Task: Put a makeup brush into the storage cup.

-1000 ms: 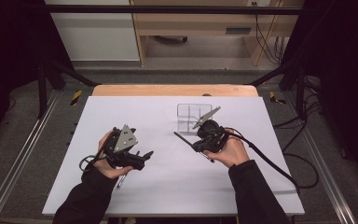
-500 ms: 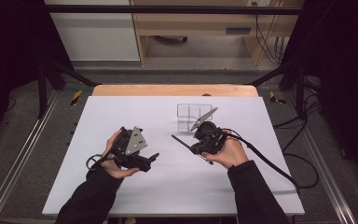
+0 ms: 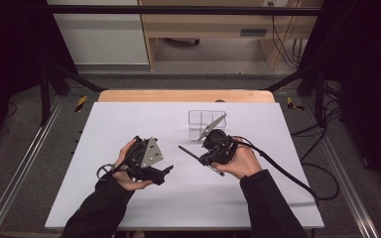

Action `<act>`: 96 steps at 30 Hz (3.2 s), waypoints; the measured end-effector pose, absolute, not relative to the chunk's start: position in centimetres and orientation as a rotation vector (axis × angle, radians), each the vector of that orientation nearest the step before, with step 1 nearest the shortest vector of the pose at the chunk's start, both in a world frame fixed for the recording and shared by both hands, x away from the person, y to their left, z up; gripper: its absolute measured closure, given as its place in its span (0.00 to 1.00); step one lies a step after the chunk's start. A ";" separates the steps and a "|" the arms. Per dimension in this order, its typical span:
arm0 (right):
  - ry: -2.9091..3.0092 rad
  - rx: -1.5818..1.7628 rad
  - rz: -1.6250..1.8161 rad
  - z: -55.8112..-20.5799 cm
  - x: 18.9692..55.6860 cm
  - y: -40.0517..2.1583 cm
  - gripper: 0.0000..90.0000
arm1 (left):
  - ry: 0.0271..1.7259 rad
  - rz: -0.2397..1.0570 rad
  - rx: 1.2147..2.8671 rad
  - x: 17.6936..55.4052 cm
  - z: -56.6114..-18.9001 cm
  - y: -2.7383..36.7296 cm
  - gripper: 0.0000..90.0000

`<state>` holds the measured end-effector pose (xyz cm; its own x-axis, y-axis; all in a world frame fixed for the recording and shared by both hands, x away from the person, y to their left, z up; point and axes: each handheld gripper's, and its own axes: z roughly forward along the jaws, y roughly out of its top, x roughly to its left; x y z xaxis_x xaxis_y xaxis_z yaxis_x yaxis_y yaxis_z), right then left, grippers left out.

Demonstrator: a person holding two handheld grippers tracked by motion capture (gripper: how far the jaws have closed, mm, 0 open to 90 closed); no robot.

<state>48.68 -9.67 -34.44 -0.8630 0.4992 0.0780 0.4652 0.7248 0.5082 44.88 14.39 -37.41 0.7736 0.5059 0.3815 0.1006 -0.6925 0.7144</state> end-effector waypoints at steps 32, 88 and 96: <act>2.943 0.737 0.788 -34.9 48.3 -8.3 0.94 | 0.306 0.759 2.325 44.0 -38.2 12.5 0.11; 3.023 0.706 0.708 -35.0 48.1 -7.2 0.94 | -0.041 1.013 2.402 42.1 -39.6 9.5 0.55; 3.037 0.697 0.702 -35.1 48.1 -6.9 0.94 | -0.105 1.030 2.421 41.9 -39.8 9.1 0.67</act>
